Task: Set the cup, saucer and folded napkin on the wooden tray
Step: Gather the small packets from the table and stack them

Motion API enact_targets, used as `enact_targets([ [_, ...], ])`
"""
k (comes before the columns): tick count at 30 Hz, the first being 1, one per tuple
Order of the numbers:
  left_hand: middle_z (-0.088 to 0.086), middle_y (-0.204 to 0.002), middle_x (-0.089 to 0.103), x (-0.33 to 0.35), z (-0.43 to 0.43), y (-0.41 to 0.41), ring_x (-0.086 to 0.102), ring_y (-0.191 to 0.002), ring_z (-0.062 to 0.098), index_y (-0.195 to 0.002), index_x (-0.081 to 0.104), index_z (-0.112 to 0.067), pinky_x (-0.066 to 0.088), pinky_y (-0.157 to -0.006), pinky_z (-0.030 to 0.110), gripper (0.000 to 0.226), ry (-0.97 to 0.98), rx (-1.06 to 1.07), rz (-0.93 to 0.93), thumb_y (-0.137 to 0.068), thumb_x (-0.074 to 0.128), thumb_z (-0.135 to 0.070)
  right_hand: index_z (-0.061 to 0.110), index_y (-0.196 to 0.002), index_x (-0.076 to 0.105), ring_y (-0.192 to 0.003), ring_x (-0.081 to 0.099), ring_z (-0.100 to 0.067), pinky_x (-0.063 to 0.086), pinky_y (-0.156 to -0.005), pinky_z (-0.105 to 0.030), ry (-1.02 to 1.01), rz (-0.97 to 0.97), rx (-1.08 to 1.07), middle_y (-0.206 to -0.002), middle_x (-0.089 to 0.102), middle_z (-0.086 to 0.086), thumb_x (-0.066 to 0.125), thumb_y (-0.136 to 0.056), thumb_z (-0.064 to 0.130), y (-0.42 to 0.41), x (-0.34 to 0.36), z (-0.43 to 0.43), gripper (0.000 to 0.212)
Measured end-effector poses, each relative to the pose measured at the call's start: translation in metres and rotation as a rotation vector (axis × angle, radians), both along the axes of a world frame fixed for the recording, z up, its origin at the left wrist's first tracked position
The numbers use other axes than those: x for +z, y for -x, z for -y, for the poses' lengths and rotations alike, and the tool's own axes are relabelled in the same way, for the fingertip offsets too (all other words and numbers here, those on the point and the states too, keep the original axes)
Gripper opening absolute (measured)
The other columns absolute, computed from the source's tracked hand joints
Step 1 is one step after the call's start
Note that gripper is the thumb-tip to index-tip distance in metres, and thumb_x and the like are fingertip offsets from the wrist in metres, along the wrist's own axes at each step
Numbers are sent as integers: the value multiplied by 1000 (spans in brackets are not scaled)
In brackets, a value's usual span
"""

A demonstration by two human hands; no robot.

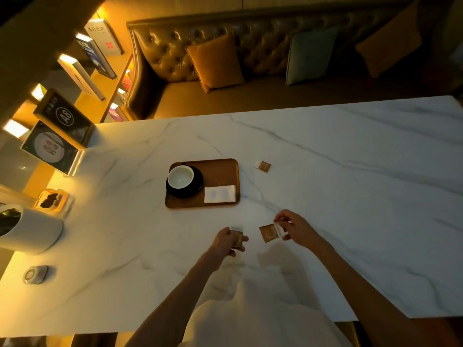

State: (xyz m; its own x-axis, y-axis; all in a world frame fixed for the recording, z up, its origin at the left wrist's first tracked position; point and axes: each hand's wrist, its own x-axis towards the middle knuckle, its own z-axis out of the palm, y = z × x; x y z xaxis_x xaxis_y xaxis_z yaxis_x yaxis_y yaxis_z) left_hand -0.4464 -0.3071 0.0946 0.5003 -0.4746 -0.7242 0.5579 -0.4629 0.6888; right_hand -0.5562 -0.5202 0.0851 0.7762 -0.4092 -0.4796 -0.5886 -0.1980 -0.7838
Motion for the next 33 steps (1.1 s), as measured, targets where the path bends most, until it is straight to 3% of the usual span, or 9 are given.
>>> enact_targets([
  [3, 15, -100, 71, 6, 4, 3, 66, -72, 23, -125, 53, 1, 41, -52, 26, 36, 29, -13, -100, -99, 39, -18, 24, -89, 64, -78, 64, -20, 55, -55, -25, 66, 47, 150, -96, 65, -7, 46, -96, 12, -12, 22, -9, 23],
  [5, 16, -97, 70, 10, 4, 3, 66, -75, 25, -124, 56, 0, 43, -53, 27, 51, 59, -28, -183, -102, 34, -41, 29, -88, 65, -76, 64, -15, 53, -54, -22, 127, 63, 275, -95, 67, 0, 46, -95, 13, -22, 34, -16, 26],
  [7, 16, -98, 69, 12, 3, 3, 67, -81, 25, -120, 60, -5, 44, -54, 25, 68, 114, -103, -215, -98, 27, -61, 30, -90, 64, -79, 64, -15, 56, -62, -27, 235, 50, 416, -97, 68, 2, 45, -95, 12, -32, 41, -23, 27],
  [9, 12, -100, 71, 15, 2, 4, 67, -84, 22, -116, 63, -11, 46, -56, 23, 66, 166, -214, -169, -96, 29, -65, 30, -97, 63, -86, 64, -15, 57, -74, -31, 358, 31, 524, -100, 68, 2, 45, -96, 15, -40, 44, -29, 24],
  [12, 10, -104, 72, 19, 2, 8, 68, -86, 18, -114, 60, -15, 48, -61, 23, 41, 205, -302, -41, -98, 43, -49, 31, -107, 60, -89, 65, -13, 58, -80, -31, 357, 54, 523, -102, 68, 3, 53, -94, 23, -49, 46, -36, 16],
  [16, 11, -103, 71, 19, 2, 13, 71, -85, 18, -111, 57, -12, 54, -65, 26, 24, 248, -197, 47, -101, 43, -28, 32, -115, 58, -85, 65, -12, 56, -78, -30, 330, 114, 437, -98, 64, 9, 57, -93, 27, -53, 44, -40, 23],
  [21, 10, -105, 72, 21, 0, 12, 73, -93, 24, -113, 58, -14, 61, -75, 30, 21, 346, -121, -6, -103, 41, -21, 29, -106, 66, -82, 67, -13, 58, -73, -32, 176, 71, 369, -93, 69, 5, 59, -91, 27, -48, 36, -39, 17],
  [25, 13, -108, 70, 21, 0, 13, 71, -93, 26, -121, 55, -5, 59, -72, 30, 26, 381, -125, -41, -103, 40, -16, 27, -99, 68, -79, 69, -17, 60, -69, -30, 97, 110, 291, -90, 71, -1, 63, -88, 20, -44, 34, -44, 14],
  [33, 9, -93, 68, 22, 4, 11, 67, -77, 18, -117, 56, -8, 54, -62, 26, 22, 382, -104, 1, -96, 53, -14, 30, -90, 71, -81, 70, -16, 59, -69, -25, -13, 135, 220, -87, 74, 2, 65, -86, 17, -44, 40, -43, 14],
])
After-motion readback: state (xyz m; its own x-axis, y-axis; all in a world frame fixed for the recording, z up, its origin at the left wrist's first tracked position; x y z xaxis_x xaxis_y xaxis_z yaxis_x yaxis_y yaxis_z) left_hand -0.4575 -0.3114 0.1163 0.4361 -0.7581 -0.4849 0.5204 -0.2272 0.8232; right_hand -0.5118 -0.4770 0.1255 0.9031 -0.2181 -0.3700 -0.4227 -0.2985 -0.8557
